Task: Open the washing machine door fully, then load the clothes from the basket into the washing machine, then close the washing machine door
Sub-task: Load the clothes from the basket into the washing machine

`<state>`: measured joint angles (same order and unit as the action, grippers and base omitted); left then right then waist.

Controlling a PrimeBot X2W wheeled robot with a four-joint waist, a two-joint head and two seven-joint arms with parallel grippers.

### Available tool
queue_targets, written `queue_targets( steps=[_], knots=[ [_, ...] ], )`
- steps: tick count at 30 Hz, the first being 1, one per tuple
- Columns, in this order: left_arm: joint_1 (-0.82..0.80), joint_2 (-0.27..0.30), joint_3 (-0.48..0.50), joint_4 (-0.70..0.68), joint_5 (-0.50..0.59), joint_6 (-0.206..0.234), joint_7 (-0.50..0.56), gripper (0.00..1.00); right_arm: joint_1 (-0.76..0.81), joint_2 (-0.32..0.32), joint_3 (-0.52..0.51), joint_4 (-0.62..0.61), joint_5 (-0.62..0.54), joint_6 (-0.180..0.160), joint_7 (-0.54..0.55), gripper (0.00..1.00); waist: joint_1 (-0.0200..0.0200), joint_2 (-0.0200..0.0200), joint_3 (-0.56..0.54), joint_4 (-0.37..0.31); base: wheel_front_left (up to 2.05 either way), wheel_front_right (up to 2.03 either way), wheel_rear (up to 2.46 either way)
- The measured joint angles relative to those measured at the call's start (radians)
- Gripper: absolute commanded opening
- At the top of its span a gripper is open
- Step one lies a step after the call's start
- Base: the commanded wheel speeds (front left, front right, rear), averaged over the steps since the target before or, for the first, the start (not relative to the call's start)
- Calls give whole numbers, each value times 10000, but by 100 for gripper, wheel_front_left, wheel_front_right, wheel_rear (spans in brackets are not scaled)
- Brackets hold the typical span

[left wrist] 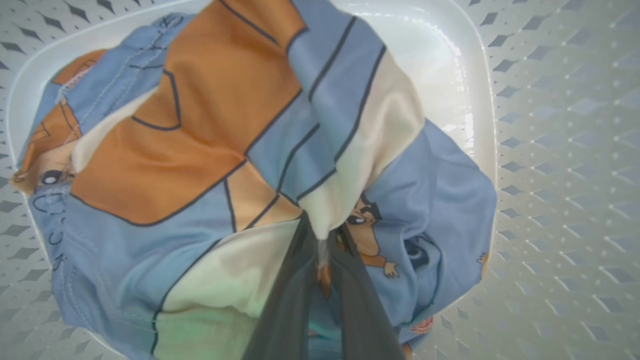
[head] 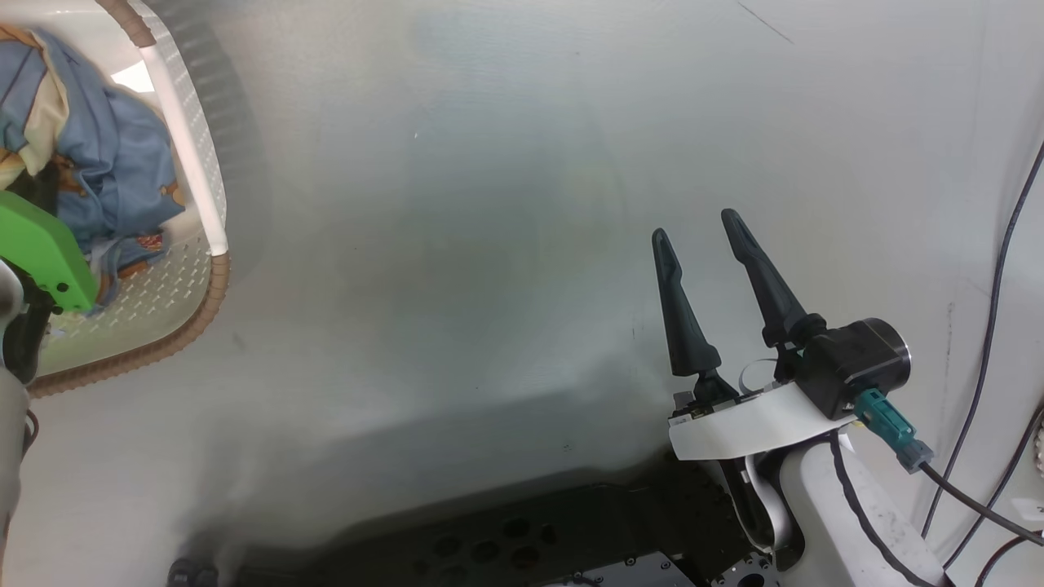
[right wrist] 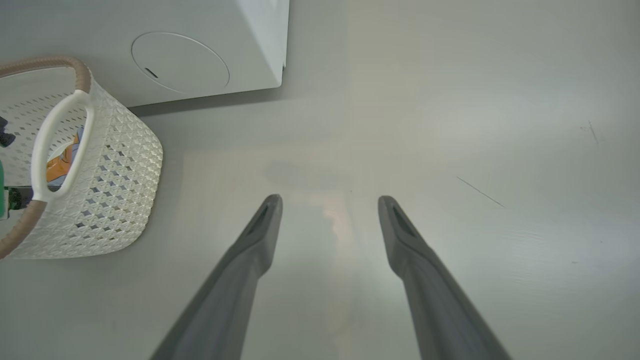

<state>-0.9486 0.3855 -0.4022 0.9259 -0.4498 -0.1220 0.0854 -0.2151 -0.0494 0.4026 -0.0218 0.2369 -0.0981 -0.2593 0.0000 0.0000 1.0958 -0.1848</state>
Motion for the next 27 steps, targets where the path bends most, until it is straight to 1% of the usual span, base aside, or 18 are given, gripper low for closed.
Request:
queue_targets(
  steps=[4, 12, 19, 22, 27],
  knots=[
    [-37, 2, 94, 25, -77, 0, -451, 0, -81, 0, 0, -71, 2, 2, 0, 100, 0, 0, -45, -1, 0, 0, 0],
    [-18, 69, 157, 48, -144, 0, -1542, 0, -716, 2, -100, -119, 17, 54, 0, 100, 0, 0, -338, -97, 0, 0, 0],
    [227, -307, 184, 146, -545, 0, -2556, 0, -1011, -4, -407, 69, 4, 109, 0, 100, 0, 0, -864, -14, 0, 0, 0],
    [399, -508, 184, 144, -688, 0, -2943, 0, -1059, -4, -541, 240, -50, 198, 0, 100, 0, 0, -1156, 71, 0, 0, 0],
    [873, -696, 142, 184, -819, 0, -3166, 0, -1203, -8, -694, 445, -77, 366, 0, 100, 0, 0, -1690, 245, 0, 0, 0]
  ],
)
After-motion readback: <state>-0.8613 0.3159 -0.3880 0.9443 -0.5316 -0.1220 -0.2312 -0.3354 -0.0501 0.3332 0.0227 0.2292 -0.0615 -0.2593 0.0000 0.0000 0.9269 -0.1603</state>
